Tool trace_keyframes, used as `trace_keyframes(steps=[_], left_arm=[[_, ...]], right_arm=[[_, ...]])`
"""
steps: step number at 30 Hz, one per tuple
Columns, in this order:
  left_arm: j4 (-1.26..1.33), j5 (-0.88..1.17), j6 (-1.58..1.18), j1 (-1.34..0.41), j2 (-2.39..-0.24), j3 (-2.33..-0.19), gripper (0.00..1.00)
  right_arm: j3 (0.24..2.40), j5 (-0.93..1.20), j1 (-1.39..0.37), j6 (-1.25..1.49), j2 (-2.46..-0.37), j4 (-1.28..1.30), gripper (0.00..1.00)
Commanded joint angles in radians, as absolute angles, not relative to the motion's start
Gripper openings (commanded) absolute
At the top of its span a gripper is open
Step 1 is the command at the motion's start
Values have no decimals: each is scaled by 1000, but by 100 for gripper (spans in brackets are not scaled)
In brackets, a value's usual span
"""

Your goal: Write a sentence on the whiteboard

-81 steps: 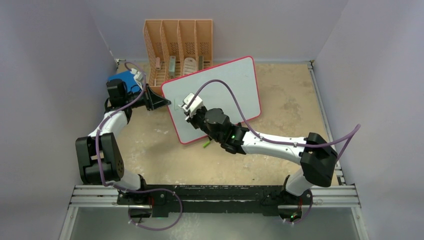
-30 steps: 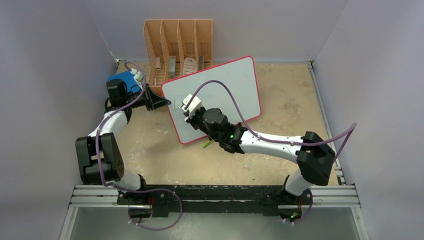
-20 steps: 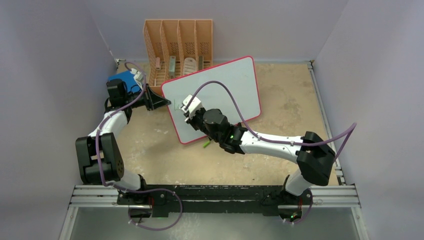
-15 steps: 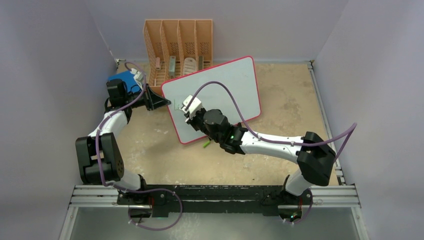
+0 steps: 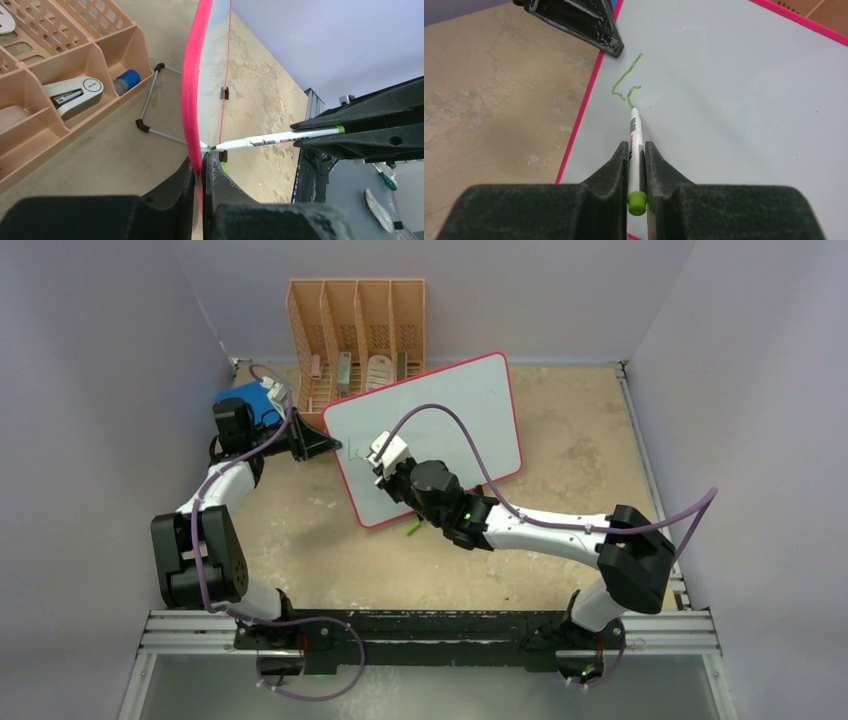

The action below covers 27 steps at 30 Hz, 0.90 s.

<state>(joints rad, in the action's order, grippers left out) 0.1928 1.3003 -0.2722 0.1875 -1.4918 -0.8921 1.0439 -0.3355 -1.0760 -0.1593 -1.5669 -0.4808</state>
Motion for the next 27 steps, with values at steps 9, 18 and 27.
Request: trace_keyframes(steps=[9,18,27], left_arm=[[202,1311,-225,170,-1474,-920,0],[203,1312,-225,171,-1474,-921,0],[204,1312,-227,170,-1476,-921,0]], right_arm=[[1049,-409,-1054,-143,-1537,-526,0],[1065,-412,-1050,-146,-1545,-538,0],[1080,-411,-1048,-149,-1545,-552,0]])
